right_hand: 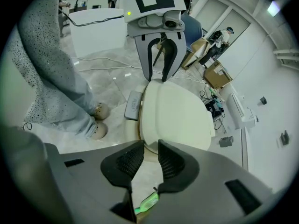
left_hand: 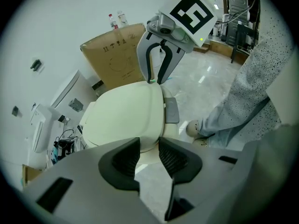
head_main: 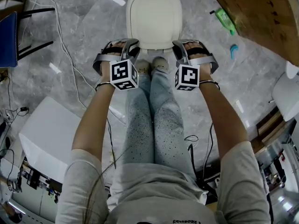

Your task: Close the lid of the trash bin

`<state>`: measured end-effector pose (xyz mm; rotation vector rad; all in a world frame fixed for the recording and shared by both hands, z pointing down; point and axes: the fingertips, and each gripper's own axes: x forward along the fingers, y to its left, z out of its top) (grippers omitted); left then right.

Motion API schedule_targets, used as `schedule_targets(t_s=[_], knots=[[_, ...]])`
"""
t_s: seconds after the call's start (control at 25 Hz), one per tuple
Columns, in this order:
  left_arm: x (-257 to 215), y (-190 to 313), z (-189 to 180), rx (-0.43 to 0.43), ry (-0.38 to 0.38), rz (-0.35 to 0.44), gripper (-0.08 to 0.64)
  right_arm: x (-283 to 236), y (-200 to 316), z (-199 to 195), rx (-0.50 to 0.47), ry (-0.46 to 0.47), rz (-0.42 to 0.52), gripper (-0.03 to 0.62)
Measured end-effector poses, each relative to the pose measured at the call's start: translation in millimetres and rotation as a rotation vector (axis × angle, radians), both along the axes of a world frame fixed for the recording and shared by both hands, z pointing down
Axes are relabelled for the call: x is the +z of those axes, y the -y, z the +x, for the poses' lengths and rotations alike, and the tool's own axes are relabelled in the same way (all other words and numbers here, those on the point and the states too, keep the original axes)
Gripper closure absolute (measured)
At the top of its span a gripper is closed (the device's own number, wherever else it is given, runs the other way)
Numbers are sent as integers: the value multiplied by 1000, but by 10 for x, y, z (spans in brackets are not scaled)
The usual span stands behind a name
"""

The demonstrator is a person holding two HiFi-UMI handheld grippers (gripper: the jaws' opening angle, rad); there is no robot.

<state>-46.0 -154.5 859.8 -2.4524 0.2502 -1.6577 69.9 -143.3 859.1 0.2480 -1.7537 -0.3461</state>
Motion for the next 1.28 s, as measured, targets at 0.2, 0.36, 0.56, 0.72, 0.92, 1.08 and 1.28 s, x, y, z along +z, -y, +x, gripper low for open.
schedule_targets(t_s=[0.2, 0.36, 0.56, 0.72, 0.92, 1.08, 1.28], knots=[[60, 3, -3, 6, 17, -49, 423, 73, 2, -9, -13, -53, -51, 480], [97, -8, 6, 16, 42, -86, 426, 128, -2, -2, -11, -94, -101, 482], [117, -12, -11, 13, 57, -145, 428, 142, -4, -23, -7, -117, -158, 482], [139, 6, -5, 11, 79, -197, 431, 164, 18, -17, 11, -133, -221, 482], [138, -26, 14, 10, 94, -253, 449, 173, 18, -9, 31, -160, -301, 483], [142, -12, 10, -5, 103, -268, 449, 174, 28, -8, 42, -163, -312, 483], [40, 71, 0, -92, 62, -218, 509, 85, 45, -27, 99, -94, -244, 483]])
